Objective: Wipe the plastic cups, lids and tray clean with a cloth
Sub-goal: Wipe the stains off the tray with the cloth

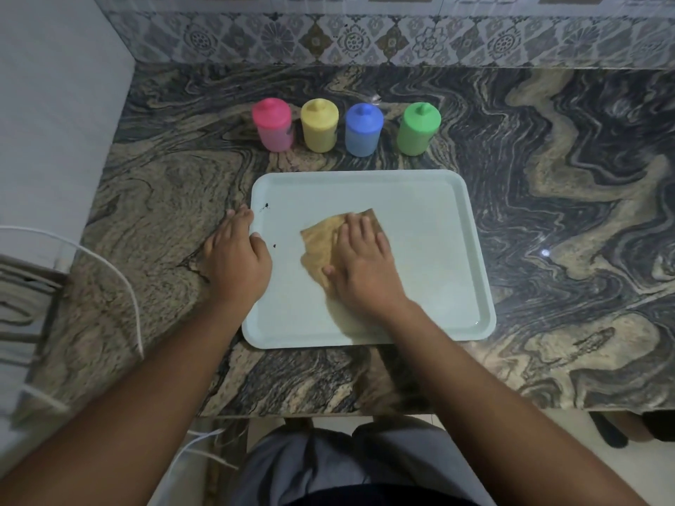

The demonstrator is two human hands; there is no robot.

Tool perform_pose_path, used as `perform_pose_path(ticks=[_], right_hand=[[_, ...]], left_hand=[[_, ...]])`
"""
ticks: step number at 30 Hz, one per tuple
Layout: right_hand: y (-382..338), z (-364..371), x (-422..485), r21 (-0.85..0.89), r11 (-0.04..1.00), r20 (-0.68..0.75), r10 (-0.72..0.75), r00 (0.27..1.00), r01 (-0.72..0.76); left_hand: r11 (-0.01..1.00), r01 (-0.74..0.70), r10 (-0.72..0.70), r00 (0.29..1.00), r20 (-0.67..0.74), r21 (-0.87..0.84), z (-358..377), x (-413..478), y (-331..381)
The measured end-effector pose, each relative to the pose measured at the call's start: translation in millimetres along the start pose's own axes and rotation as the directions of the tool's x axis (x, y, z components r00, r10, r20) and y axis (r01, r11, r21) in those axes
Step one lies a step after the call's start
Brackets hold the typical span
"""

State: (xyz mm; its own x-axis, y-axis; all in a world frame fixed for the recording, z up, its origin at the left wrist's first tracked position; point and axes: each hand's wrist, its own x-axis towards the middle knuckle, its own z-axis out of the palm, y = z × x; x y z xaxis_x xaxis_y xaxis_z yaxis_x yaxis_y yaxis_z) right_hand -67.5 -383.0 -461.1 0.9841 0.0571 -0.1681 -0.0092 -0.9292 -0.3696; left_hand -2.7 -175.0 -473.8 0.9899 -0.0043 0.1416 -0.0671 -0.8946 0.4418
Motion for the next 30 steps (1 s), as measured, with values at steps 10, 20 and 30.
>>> perform_pose_path(ticks=[10,20,30], right_hand=[[30,-17,-13,-0.034,0.995,0.004,0.094,0.996,-0.094],[43,-21,-18,-0.042,0.992,0.014,0.119,0.993,-0.118],[48,-23,-33,-0.021,0.993,-0.001,0.114,0.994,-0.114]], left_hand=[[1.0,0.006,-0.006,0.999,0.046,-0.015,-3,-1,-2],[1.0,-0.001,0.003,0.997,0.081,-0.023,-4,-1,-2],[0.998,-0.031,0.025,0.993,0.118,0.052,-9,-9,-2]])
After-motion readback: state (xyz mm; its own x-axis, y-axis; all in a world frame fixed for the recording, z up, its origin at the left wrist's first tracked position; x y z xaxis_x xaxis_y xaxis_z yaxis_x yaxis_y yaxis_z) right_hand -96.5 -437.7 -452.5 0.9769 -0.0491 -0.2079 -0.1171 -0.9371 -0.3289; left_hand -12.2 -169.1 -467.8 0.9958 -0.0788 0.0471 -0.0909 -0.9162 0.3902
